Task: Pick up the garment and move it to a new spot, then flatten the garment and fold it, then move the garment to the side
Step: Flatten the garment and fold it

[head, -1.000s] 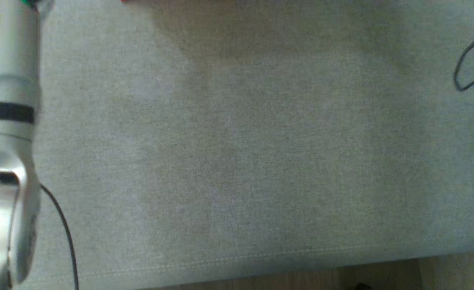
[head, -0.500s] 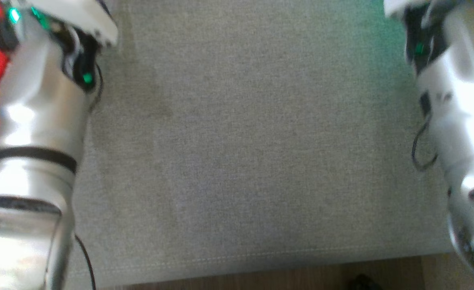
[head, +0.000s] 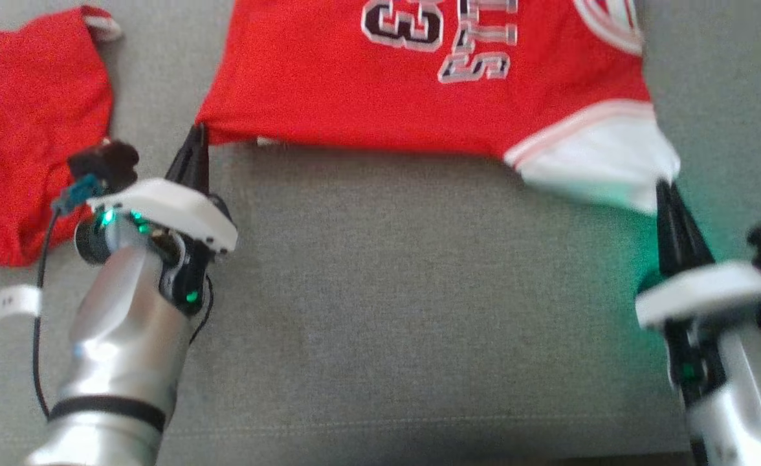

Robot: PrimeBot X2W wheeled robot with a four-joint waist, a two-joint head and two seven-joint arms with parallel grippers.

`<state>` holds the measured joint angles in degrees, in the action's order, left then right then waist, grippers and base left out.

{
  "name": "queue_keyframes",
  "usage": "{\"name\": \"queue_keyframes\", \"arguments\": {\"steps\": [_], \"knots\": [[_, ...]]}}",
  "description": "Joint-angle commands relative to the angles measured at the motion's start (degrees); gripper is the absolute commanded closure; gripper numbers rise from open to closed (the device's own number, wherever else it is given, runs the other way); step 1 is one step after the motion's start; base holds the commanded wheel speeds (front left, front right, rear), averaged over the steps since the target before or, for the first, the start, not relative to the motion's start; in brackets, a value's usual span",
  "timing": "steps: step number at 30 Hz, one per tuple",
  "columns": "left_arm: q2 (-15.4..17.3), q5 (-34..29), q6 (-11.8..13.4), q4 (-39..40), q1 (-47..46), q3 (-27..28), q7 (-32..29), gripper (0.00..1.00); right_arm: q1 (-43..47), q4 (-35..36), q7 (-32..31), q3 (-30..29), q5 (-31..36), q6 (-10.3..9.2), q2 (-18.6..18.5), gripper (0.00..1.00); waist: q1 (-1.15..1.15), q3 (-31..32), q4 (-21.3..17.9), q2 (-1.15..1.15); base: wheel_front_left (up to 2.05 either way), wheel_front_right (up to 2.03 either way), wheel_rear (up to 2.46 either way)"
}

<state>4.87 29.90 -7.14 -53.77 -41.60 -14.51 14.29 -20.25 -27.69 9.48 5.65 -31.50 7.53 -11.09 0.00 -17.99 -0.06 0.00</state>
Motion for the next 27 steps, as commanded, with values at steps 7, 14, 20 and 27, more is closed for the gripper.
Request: {"name": "queue_keyframes", "arguments": {"steps": [7, 14, 20, 27], "knots": [[5.2, -0.1, 1.6, 14.4, 12.1, 2.0, -0.4, 1.00, 23.0, 31.3, -19.8, -9.1, 6.6, -0.04, 6.7, 1.00, 0.00, 6.3, -0.6, 0.00, 0.00, 0.00, 0.00], [7.5, 0.7, 7.8, 34.6, 29.8, 2.3, -7.5, 1.00, 34.2, 45.3, -34.0, -13.1, 7.2, -0.04, 8.2, 1.00, 0.00, 9.3, -2.1, 0.00, 0.00, 0.00, 0.00], [8.9, 1.0, 13.0, 49.0, 40.8, 2.8, -13.0, 1.00, 37.2, 47.0, -37.6, -14.1, 6.2, -0.04, 8.2, 1.00, 0.00, 10.3, -2.7, 0.00, 0.00, 0.00, 0.00], [11.0, 0.7, 17.5, 61.7, 49.0, 2.7, -19.9, 1.00, 38.5, 45.6, -40.6, -14.9, 5.7, -0.04, 8.2, 1.00, 0.00, 10.2, -2.7, 0.00, 0.00, 0.00, 0.00]]}}
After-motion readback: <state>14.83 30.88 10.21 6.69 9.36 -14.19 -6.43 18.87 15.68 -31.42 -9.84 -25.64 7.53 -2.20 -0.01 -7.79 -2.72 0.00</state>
